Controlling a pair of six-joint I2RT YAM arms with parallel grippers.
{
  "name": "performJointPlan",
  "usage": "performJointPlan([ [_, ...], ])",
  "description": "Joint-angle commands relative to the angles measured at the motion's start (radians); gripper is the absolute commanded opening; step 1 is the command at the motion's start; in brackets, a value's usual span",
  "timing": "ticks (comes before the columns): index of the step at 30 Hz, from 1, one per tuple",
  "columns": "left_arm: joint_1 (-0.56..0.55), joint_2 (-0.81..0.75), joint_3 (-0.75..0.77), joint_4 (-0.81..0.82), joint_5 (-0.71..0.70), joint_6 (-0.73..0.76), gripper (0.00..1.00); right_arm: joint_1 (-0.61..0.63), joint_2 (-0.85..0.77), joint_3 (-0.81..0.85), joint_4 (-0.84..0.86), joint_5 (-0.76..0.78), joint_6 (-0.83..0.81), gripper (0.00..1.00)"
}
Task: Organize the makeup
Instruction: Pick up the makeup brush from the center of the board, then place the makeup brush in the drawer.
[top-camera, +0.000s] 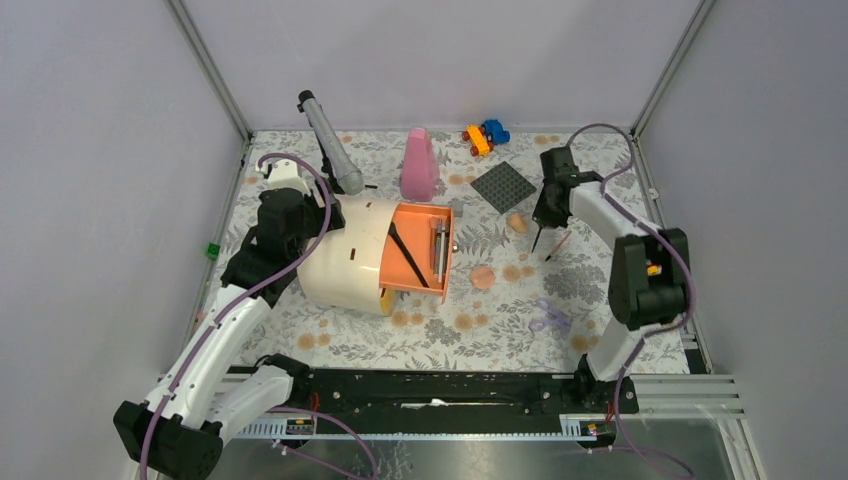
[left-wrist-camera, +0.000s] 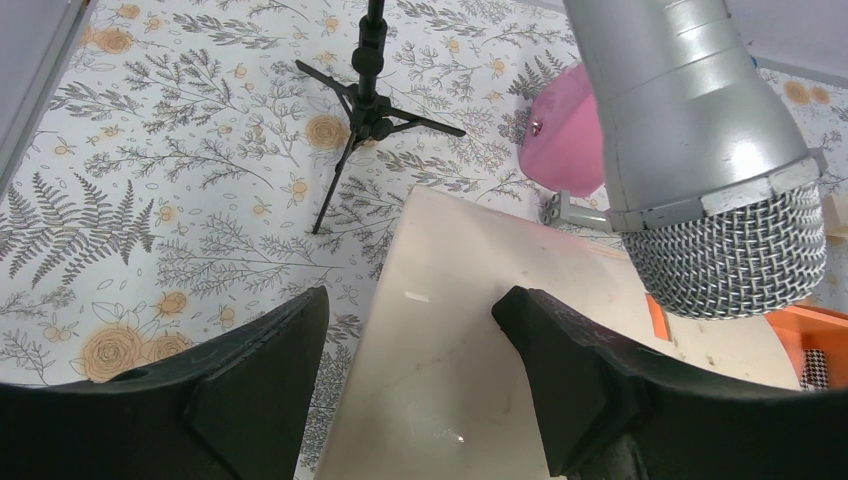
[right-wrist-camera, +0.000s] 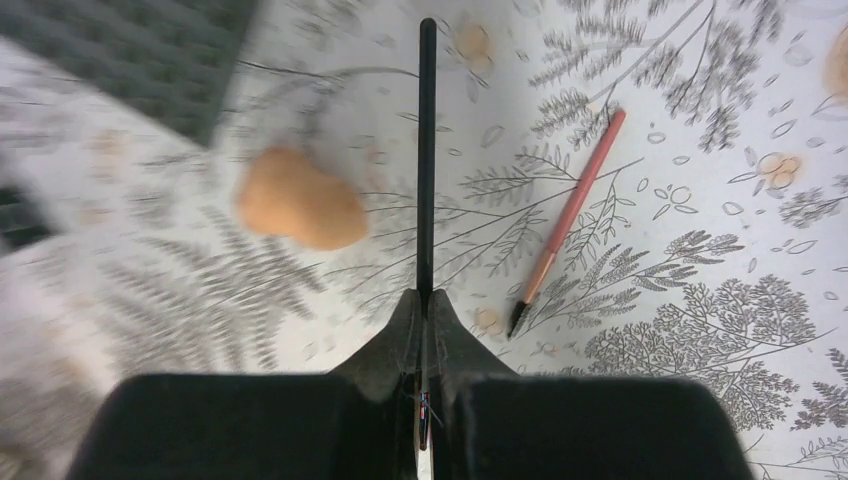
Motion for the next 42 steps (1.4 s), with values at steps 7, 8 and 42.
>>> performJointPlan([
  [7,0.005,-0.017,-0.005,-0.03,0.012,0.024,0.76,0.158,-0.393,0.201,-0.003,-0.19,-0.127,0.0],
  [8,0.005,-0.017,-0.004,-0.031,0.012,0.024,0.76,0.199,-0.393,0.251,-0.013,-0.218,-0.152,0.0],
  [42,0.007,-0.017,-0.003,-0.031,0.012,0.026,0.76,0.773,-0.144,0.49,-0.278,-0.052,0.008,0.0],
])
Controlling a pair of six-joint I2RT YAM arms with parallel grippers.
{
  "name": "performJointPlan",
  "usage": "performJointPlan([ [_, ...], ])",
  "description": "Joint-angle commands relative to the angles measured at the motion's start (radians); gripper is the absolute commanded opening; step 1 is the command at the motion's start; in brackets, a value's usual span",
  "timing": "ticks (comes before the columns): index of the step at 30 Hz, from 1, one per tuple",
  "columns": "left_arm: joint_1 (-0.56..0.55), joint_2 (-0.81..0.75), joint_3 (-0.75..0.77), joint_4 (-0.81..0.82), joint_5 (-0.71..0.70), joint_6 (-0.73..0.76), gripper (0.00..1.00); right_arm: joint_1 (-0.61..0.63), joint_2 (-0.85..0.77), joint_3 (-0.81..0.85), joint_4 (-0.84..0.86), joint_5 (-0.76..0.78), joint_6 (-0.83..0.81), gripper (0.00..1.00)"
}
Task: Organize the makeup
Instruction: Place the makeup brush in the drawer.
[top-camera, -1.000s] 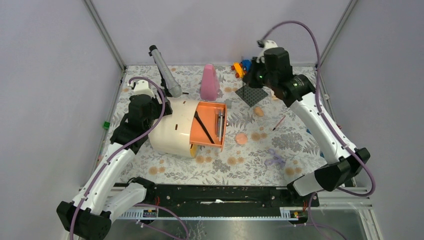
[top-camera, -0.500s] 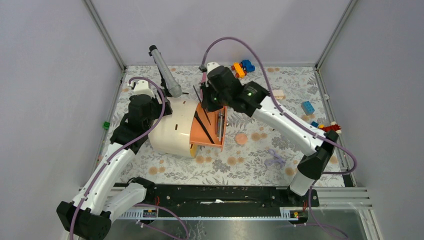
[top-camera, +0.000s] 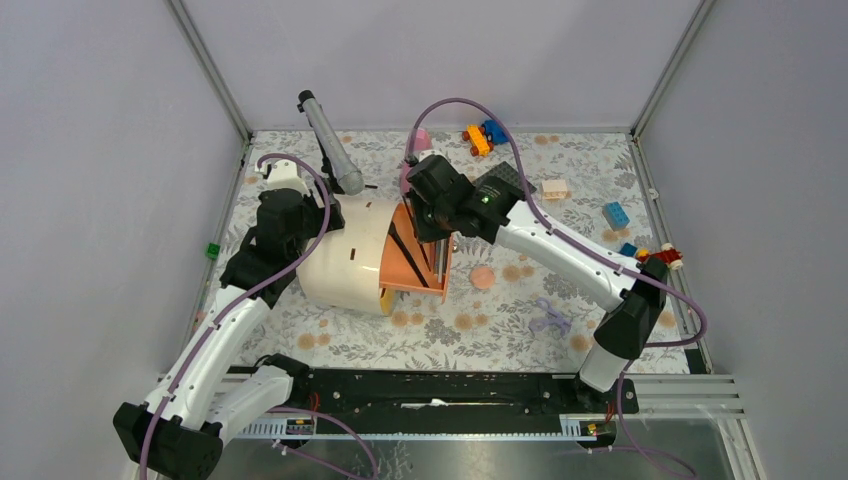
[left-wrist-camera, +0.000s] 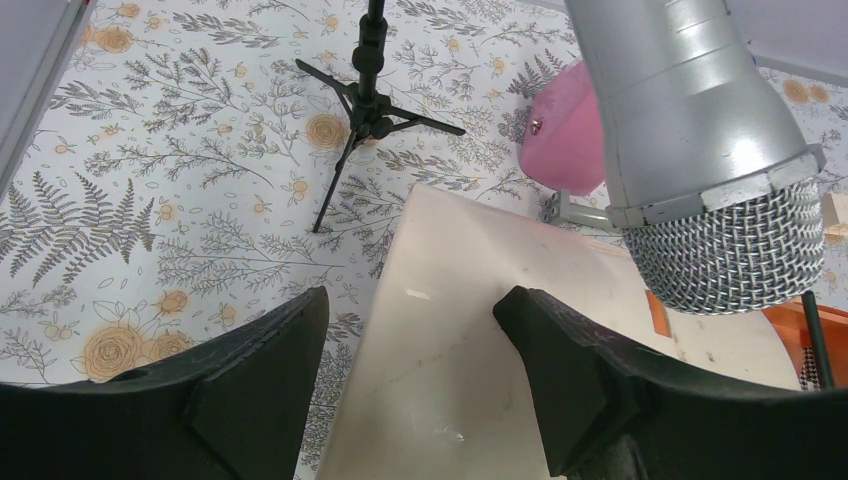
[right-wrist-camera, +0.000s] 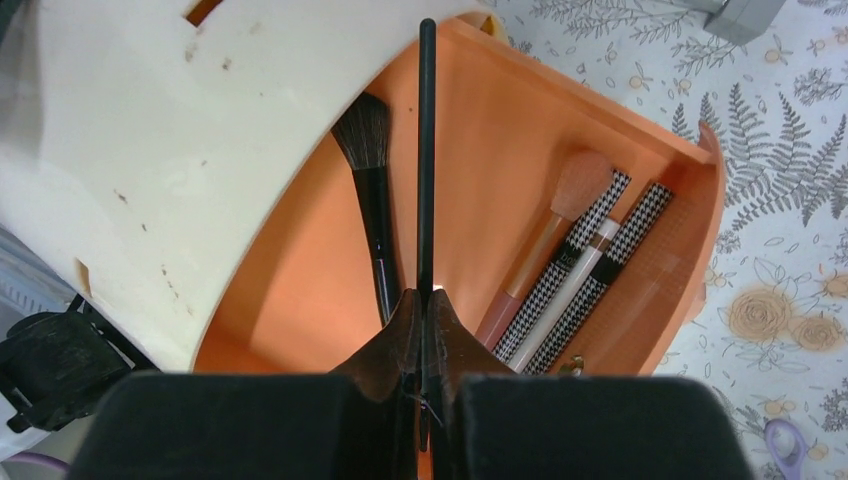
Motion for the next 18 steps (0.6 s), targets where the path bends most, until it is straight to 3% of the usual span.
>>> performJointPlan([
  [1,0.006,-0.01,-0.003,-0.023,0.008,0.025,0.76,0.021,-0.028,0.002,-0.026,-0.014,0.02,0.0],
  [6,0.006,-0.01,-0.003,-0.023,0.01,0.025,0.76,0.033,0.003,0.032,-0.052,-0.032,-0.004,0.01],
  [9,0.006,-0.008,-0.003,-0.023,0.01,0.025,0.76,0.034,0.005,0.04,-0.055,-0.013,-0.004,0.22],
  [12,0.006,-0.009,-0.003,-0.022,0.008,0.025,0.76,0.034,-0.009,0.056,-0.05,0.018,-0.004,0.33],
  [18,0.007,-0.008,-0.003,-0.023,0.005,0.025,0.76,0.034,-0.043,0.118,-0.047,0.083,-0.016,0.36],
])
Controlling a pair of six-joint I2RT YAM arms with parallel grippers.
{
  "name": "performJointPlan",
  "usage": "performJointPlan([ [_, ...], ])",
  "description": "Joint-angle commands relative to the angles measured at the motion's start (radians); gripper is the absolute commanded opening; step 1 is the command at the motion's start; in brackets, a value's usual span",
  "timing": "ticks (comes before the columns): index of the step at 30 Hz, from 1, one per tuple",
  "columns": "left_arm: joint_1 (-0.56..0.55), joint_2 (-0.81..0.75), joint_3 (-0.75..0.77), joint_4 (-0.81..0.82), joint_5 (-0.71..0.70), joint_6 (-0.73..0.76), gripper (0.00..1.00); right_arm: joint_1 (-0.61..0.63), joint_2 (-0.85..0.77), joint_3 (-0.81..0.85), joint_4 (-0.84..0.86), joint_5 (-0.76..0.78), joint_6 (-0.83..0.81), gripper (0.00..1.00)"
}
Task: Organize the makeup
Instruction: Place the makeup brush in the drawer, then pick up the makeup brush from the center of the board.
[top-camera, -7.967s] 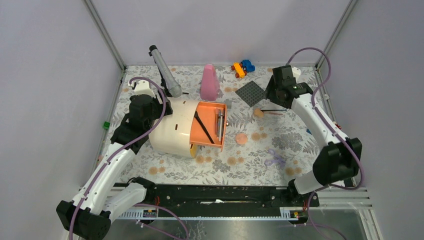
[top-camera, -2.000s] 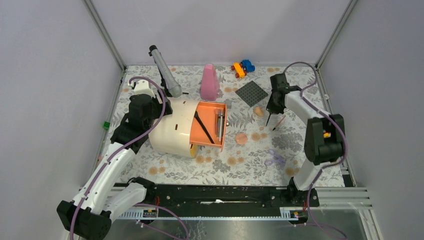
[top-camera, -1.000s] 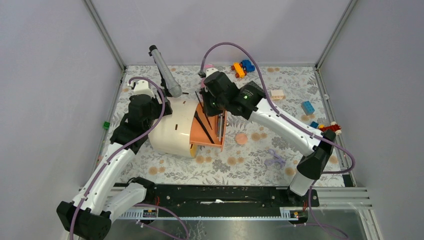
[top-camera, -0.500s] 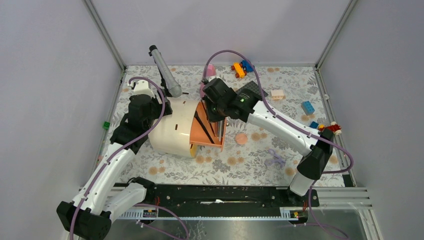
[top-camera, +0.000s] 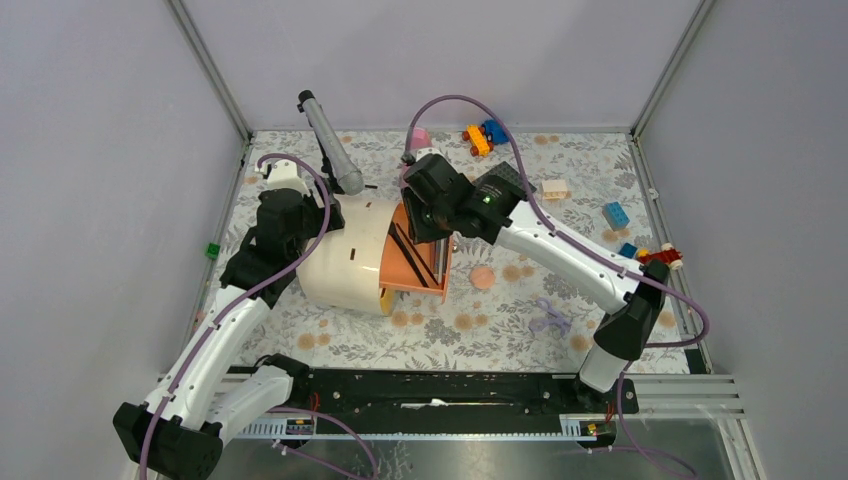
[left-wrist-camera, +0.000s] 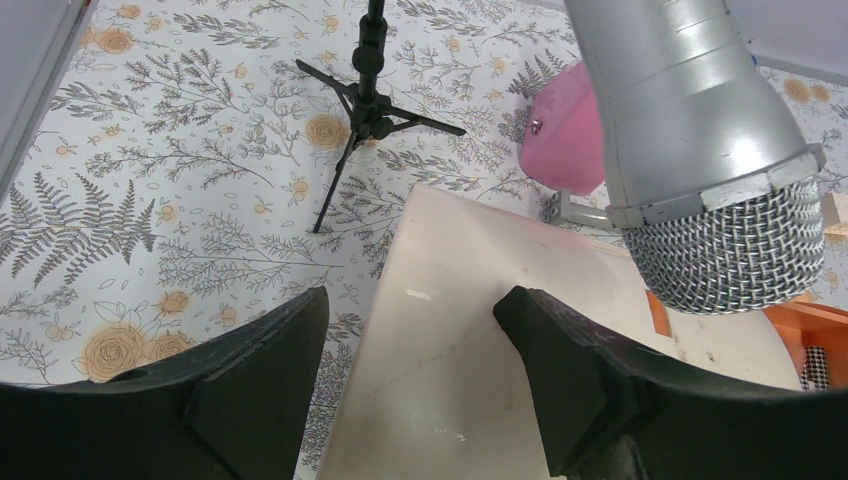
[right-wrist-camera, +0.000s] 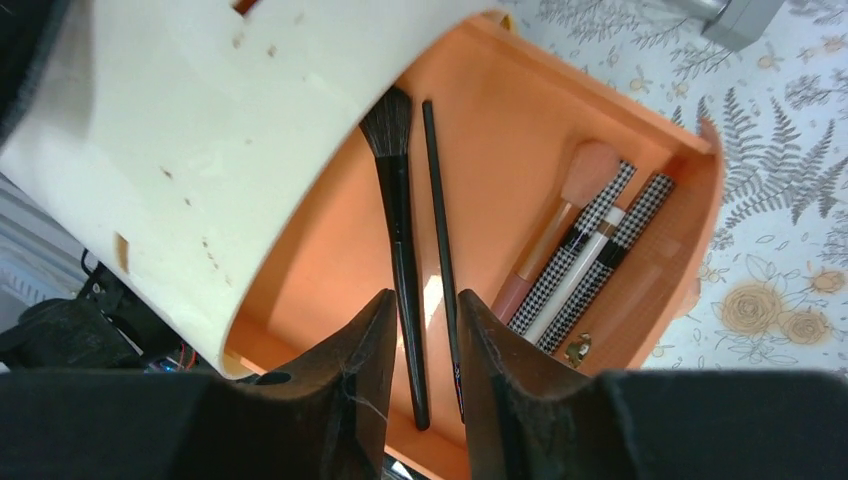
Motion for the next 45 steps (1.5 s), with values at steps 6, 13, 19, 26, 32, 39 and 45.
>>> performJointPlan([
  [6,0.006,-0.009,-0.003,-0.024,0.003,0.023,0.76,-0.036,-0.183,0.024,-0.024,0.426,0.066,0.44],
  [13,0.006,-0.011,-0.003,-0.025,0.008,0.022,0.76,-0.515,-0.409,-0.359,0.079,0.321,0.14,0.5],
  [19,0.006,-0.009,-0.003,-0.025,0.01,0.022,0.76,-0.775,-0.34,-0.666,0.214,0.09,0.1,0.51],
  [26,0.006,-0.007,-0.004,-0.025,0.008,0.024,0.76,-0.87,-0.197,-0.777,0.376,-0.027,0.087,0.51],
  [32,0.006,-0.004,-0.004,-0.025,0.005,0.025,0.76,-0.884,-0.085,-0.75,0.432,-0.053,0.058,0.51],
  [39,0.007,-0.001,-0.004,-0.024,0.002,0.026,0.76,-0.895,0.016,-0.695,0.423,-0.014,0.043,0.48],
  [45,0.008,0.003,-0.003,-0.025,0.007,0.026,0.76,-0.897,0.065,-0.668,0.405,0.012,0.032,0.43],
])
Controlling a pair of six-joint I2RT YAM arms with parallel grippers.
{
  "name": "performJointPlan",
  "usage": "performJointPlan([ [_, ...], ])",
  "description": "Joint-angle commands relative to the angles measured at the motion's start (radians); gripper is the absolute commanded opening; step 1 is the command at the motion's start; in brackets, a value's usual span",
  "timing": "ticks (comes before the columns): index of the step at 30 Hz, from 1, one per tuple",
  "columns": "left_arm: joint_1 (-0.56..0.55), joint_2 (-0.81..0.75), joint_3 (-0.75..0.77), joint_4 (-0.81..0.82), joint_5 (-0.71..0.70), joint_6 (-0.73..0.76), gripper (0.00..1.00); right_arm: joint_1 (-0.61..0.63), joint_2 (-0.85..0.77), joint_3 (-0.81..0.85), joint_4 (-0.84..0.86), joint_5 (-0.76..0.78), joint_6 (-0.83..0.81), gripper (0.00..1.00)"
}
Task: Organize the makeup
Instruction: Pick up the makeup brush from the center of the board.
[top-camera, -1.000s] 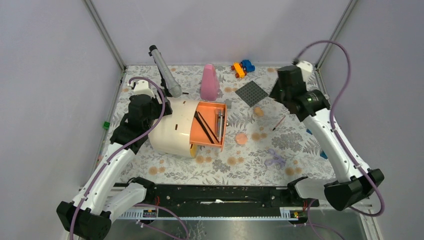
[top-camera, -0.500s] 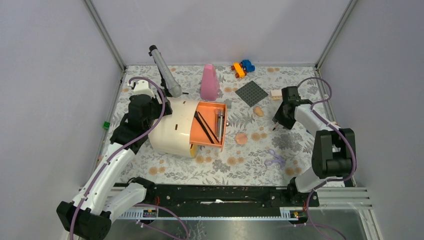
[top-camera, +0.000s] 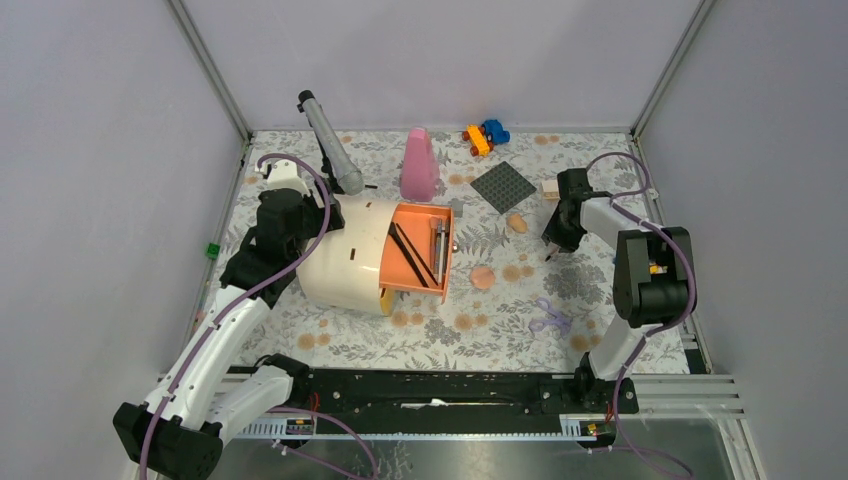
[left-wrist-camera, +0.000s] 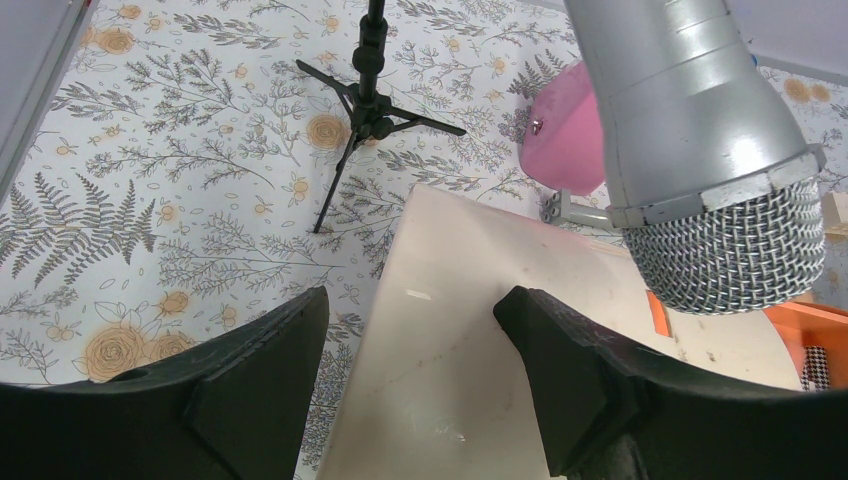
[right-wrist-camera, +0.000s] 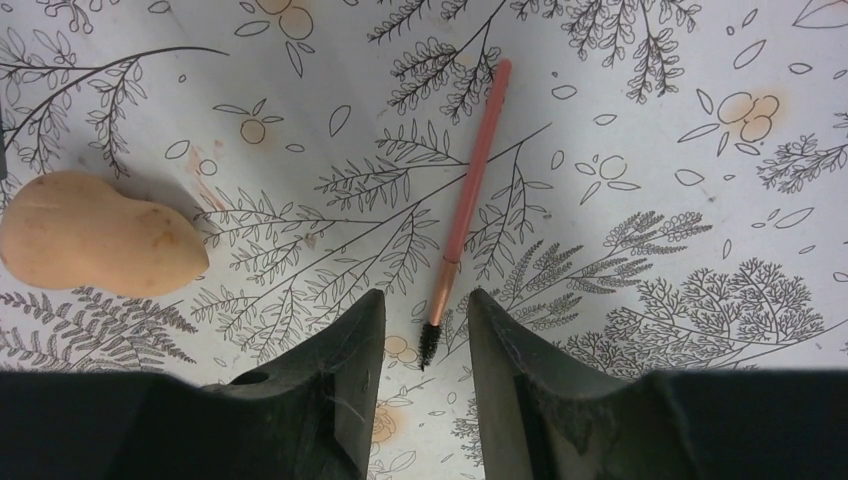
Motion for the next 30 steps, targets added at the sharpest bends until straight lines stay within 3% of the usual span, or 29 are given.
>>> performJointPlan([
  [1,0.006,0.003,-0.003,-0.025,0.007,0.025,0.76,-0.006,0.036,0.051,-0.005,0.04,-0.022,0.42],
  [9,0.007,0.001,-0.003,-0.025,0.007,0.025,0.76,-0.013,0.089,0.055,-0.008,0.044,-0.029,0.38],
  [17,0.007,0.0,-0.004,-0.025,0.007,0.025,0.76,-0.019,0.12,0.049,-0.01,0.043,-0.04,0.29],
  [26,0.009,-0.002,-0.004,-0.025,0.007,0.025,0.76,-0.019,0.144,0.067,-0.044,0.052,-0.063,0.26],
  [30,0.009,-0.002,-0.003,-0.025,0.01,0.025,0.76,-0.018,0.15,0.069,-0.048,0.047,-0.073,0.19],
])
